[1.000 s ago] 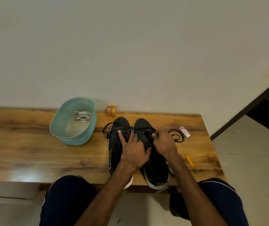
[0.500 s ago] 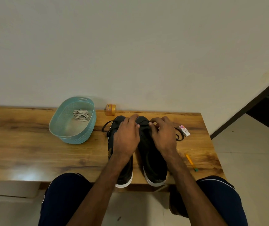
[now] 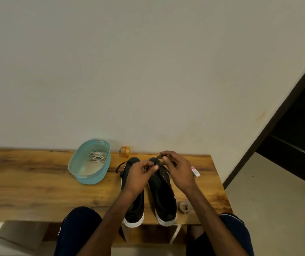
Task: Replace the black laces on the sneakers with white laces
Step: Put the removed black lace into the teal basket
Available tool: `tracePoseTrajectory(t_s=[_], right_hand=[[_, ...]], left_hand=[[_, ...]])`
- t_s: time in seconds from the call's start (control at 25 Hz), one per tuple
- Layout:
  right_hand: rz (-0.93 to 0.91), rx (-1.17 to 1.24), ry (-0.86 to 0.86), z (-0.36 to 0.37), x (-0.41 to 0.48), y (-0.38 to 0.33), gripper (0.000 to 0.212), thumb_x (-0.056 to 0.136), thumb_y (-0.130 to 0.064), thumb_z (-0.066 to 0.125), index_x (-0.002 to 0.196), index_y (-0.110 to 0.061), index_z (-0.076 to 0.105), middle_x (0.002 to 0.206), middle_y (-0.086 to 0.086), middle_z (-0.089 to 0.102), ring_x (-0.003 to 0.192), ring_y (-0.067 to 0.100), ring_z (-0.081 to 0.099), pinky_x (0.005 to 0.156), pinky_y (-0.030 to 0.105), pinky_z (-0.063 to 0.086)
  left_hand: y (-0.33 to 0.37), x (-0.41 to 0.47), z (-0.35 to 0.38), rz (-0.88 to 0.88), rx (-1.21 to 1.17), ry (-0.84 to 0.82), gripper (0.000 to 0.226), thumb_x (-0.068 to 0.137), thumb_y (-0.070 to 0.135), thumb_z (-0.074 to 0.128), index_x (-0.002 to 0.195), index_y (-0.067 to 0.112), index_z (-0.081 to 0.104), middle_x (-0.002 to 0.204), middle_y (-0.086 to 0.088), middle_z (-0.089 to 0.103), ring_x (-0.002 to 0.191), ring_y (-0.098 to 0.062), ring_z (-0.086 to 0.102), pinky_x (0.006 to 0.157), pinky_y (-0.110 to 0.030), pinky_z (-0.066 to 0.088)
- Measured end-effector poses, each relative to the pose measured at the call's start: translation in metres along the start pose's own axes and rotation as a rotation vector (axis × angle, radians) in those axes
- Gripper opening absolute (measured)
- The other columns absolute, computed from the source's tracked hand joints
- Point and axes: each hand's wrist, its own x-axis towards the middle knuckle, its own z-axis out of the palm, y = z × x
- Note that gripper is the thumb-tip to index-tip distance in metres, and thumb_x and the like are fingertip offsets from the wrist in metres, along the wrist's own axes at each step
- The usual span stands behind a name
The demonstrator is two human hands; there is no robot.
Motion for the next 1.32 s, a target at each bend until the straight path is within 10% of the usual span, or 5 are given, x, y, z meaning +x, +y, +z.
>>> tracePoseTrajectory(t_s=[0.16,0.64,0.92,1.12,1.32], right_hand=[[0.128,0.098,-0.015,-0.020,0.014,-0.065,0.022,0.105,-0.034,0.047,0.123,-0.027,0.055,0.113,-0.004,0.072,0.087,0.004,0.071,0.078,0.022,0.056],[-0.113,0.178,-0.345,-0.077,0.007,-0.224,0.043,0.100,-0.045,0.052,0.093,-0.008,0.074,0.088,0.010,0.076,0.076,0.017,0.067,0.083,0.035,0.057],[-0.219,0.512,-0.372,-0.092,-0.002,-0.262,0.029,0.095,-0.034,0.063,0.114,-0.013,0.072,0.089,0.012,0.071,0.076,0.017,0.063,0.080,0.031,0.055],[-0.192,0.597,-0.487,-0.088,-0.011,-0.275,0.029,0.094,-0.026,0.063,0.115,-0.008,0.071,0.099,0.018,0.071,0.079,0.019,0.068,0.079,0.033,0.058],[-0.114,0.609,-0.662,-0.095,-0.018,-0.283,0.056,0.097,-0.051,0.047,0.125,-0.006,0.065,0.117,0.018,0.068,0.103,0.028,0.067,0.094,0.041,0.054]], left_hand=[[0.079,0.001,-0.025,-0.117,-0.300,0.120,0.019,0.087,0.030,0.074,0.099,0.015,0.075,0.086,0.004,0.076,0.062,-0.007,0.054,0.049,-0.016,0.040],[0.248,-0.036,-0.068,0.078,-0.176,0.081,0.023,0.089,0.044,0.069,0.081,0.023,0.076,0.060,0.024,0.063,0.067,-0.003,0.049,0.061,-0.026,0.036],[0.259,-0.049,-0.077,0.311,-0.048,-0.083,0.026,0.103,0.037,0.048,0.124,0.029,0.063,0.117,0.009,0.067,0.108,-0.007,0.063,0.086,-0.033,0.054],[0.265,-0.058,-0.073,0.426,-0.136,-0.139,0.031,0.104,0.010,0.041,0.114,0.024,0.067,0.073,-0.001,0.052,0.074,-0.008,0.058,0.084,-0.027,0.055],[0.278,-0.058,-0.081,0.614,-0.092,-0.016,0.031,0.100,-0.004,0.042,0.105,0.006,0.071,0.082,-0.030,0.061,0.072,-0.029,0.057,0.069,-0.028,0.051]])
